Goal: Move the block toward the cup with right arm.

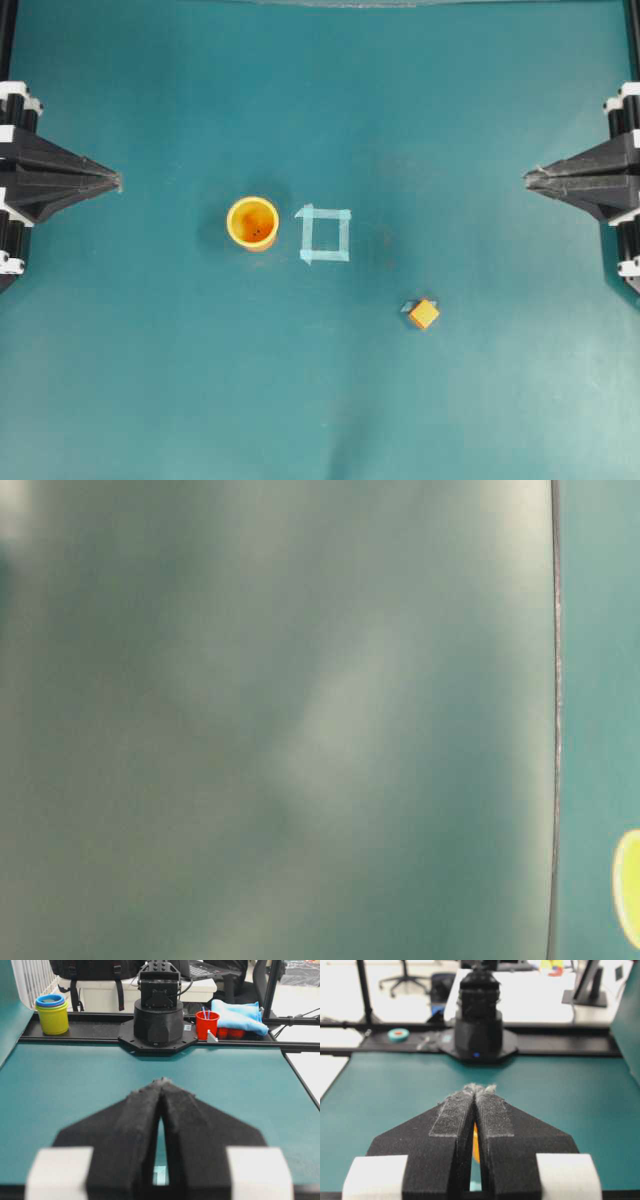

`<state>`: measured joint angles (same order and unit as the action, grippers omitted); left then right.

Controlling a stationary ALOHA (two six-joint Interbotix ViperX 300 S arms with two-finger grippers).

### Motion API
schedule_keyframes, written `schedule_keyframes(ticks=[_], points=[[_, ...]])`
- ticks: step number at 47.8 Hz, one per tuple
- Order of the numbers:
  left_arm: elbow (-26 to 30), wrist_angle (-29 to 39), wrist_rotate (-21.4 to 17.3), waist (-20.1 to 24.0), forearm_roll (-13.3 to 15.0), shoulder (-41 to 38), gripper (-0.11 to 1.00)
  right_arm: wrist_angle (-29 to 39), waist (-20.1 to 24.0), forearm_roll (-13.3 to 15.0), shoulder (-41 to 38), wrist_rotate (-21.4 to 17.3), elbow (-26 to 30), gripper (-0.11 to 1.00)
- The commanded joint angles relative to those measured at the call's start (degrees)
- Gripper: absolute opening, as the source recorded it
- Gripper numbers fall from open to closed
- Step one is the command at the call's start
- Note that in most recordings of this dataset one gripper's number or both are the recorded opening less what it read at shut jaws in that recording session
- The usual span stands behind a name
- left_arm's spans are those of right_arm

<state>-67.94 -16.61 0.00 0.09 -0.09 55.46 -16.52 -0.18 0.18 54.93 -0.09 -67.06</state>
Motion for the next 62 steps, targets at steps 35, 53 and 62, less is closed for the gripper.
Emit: schedule_keyframes(ticks=[35, 53, 62], points=[[2.2, 3.9, 0.4, 0.1, -0.4, 1.2, 0.00, 0.7, -0.2, -0.1, -2.5, -0.3, 1.9, 0.43], [2.1, 3.9, 0.4, 0.1, -0.4, 0.9, 0.00, 0.6, -0.2, -0.3, -8.8, -1.7, 1.6, 0.60], [2.1, 3.9, 0.4, 0.0, -0.4, 0.8, 0.00, 0.6, -0.2, -0.4, -18.0, -5.5, 1.8, 0.60]])
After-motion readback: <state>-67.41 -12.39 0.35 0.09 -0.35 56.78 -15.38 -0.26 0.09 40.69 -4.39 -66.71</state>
